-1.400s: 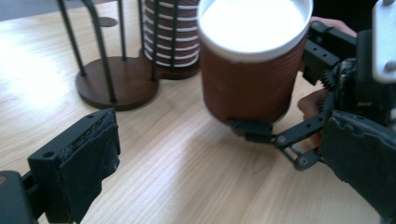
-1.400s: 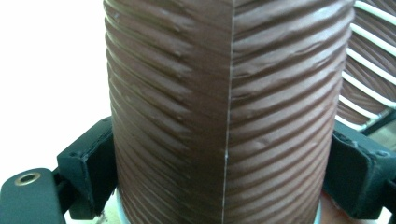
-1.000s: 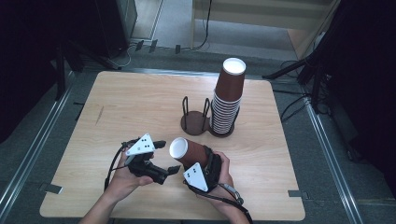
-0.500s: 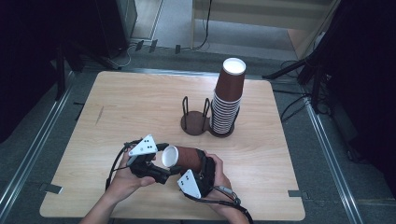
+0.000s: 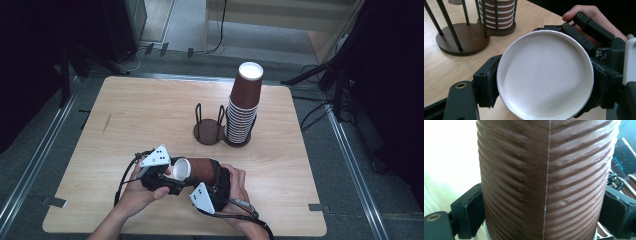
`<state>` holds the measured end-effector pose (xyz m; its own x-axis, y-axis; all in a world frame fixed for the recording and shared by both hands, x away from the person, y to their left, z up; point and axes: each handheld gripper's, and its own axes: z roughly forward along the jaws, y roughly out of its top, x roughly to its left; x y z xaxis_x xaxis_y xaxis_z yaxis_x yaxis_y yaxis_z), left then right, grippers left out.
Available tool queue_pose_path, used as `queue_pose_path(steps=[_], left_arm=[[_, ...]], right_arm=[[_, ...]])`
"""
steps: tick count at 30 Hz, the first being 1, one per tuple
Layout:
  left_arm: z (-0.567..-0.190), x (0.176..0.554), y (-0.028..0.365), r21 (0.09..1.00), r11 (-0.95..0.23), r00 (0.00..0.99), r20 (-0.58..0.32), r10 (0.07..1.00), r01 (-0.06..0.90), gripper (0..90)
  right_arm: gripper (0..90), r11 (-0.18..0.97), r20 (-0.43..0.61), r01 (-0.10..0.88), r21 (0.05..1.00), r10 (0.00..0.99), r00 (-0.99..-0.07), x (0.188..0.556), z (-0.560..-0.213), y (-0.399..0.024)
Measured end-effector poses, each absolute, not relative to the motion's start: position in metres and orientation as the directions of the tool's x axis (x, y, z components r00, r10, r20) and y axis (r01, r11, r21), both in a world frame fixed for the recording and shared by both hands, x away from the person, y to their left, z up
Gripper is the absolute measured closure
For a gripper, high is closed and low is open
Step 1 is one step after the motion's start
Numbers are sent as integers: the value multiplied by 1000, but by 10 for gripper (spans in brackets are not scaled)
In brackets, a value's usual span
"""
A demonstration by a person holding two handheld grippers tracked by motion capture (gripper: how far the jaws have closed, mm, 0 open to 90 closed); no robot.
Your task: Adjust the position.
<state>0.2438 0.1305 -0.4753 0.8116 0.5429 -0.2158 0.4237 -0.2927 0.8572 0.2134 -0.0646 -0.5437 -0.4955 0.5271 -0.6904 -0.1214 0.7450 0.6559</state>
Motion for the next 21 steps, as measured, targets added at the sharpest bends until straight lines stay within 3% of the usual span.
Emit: queue_pose_path(steps=[7,21], left_arm=[[-475,247,136,864,-251,777,-222,589,437,241],[-472,247,148,888,-188,720,-199,665,420,243]], right_arm=[[3,721,-665,-123,682,541,-515,212,-534,-66],[0,658,-606,-86,748,625,-492,215,-520,-74]])
